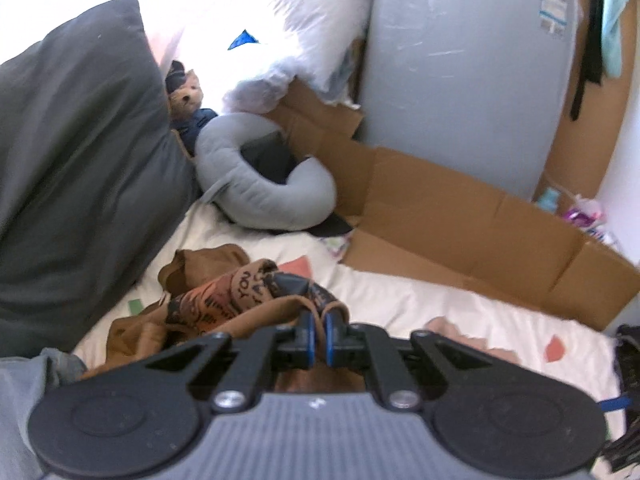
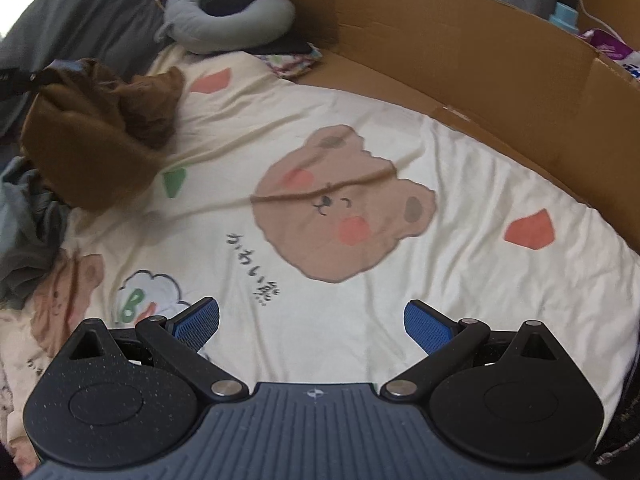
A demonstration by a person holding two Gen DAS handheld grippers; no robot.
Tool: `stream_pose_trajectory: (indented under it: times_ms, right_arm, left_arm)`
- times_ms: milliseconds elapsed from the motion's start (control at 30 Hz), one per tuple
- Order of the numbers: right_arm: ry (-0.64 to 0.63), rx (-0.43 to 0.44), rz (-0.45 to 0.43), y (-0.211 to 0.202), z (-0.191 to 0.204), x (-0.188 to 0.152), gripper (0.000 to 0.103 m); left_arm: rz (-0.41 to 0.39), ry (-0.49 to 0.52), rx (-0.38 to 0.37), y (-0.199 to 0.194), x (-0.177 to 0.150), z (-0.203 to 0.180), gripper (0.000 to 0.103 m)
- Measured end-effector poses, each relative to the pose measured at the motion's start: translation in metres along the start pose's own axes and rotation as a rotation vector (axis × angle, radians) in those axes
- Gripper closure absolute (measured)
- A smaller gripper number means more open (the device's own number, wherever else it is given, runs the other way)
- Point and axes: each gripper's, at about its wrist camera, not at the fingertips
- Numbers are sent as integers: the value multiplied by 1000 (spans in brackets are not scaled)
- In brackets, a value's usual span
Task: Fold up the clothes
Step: 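Lift the brown T-shirt with the left tool and shake it loose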
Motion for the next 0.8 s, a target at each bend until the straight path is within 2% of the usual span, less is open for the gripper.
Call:
stream_pose_trajectory:
  times_ms: [267, 533, 633, 800]
  right_arm:
    - [18, 55, -22, -5, 1, 1, 1]
    - [50, 71, -46, -13, -9, 0, 1]
    - [72, 68, -55, -15, -16, -2, 1]
    - [105, 70, -59, -16, -24, -3, 1]
  left_arm:
    - [-16, -5, -94, -28, 7, -34, 98]
    - [17, 2, -219, -58, -3, -71, 98]
    - [35, -5, -245, -70, -9, -77, 98]
    - [81, -13, -244, -91, -17, -77, 98]
Point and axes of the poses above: each gripper's, at about its wrist camera, not at the fingertips, and y roughly the way its jaws point, z to its left, x to its top, and after that the axes turned 8 degrees about x, right-handed
